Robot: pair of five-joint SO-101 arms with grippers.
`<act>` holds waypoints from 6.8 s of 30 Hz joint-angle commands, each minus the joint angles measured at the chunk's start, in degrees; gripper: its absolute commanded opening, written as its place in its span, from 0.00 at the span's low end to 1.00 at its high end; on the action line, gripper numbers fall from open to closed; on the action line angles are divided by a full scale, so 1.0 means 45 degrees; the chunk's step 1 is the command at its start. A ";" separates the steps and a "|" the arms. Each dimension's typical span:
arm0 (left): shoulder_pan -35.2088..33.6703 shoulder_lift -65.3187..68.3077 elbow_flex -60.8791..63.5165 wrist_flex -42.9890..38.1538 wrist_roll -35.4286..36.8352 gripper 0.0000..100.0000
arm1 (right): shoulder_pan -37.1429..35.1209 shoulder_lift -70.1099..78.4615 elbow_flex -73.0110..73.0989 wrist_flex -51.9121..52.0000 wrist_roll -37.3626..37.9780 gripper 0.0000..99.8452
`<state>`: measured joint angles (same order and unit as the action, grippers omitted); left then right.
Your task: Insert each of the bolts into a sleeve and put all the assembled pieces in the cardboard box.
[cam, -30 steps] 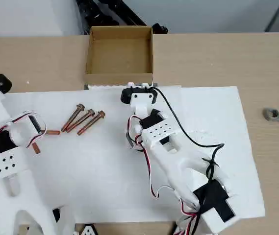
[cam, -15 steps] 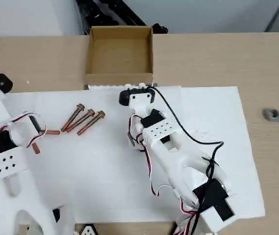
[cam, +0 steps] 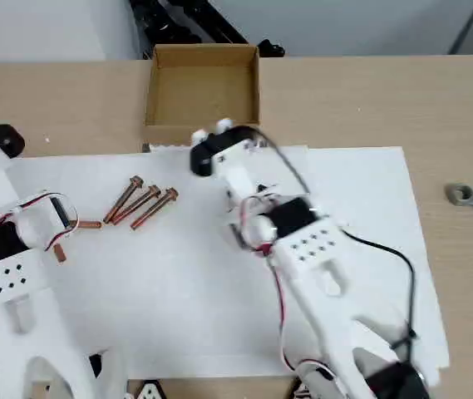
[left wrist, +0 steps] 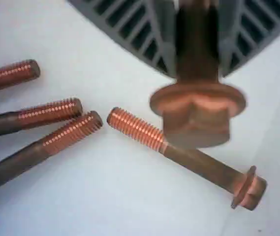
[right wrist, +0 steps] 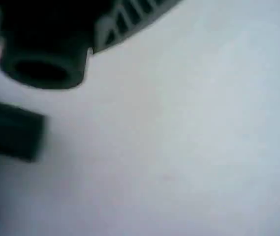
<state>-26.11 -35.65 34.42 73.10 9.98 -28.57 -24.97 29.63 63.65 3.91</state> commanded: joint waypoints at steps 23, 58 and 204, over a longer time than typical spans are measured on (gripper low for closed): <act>0.6154 -0.0449 -0.1299 -0.2852 -0.0254 0.01 | 0.1729 -1.0403 0.7834 -0.3839 0.1270 0.00; 0.8147 -0.0567 -0.2628 -0.4943 -0.0156 0.01 | -0.1006 -1.1946 0.7111 -0.5499 -0.0098 0.00; 1.0706 -0.6525 0.5167 -1.1292 0.4689 0.00 | -0.2667 -1.1966 0.9045 -0.8645 -0.0606 0.00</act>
<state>21.54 -64.75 58.42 23.43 30.73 -40.09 -77.98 72.35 25.85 1.54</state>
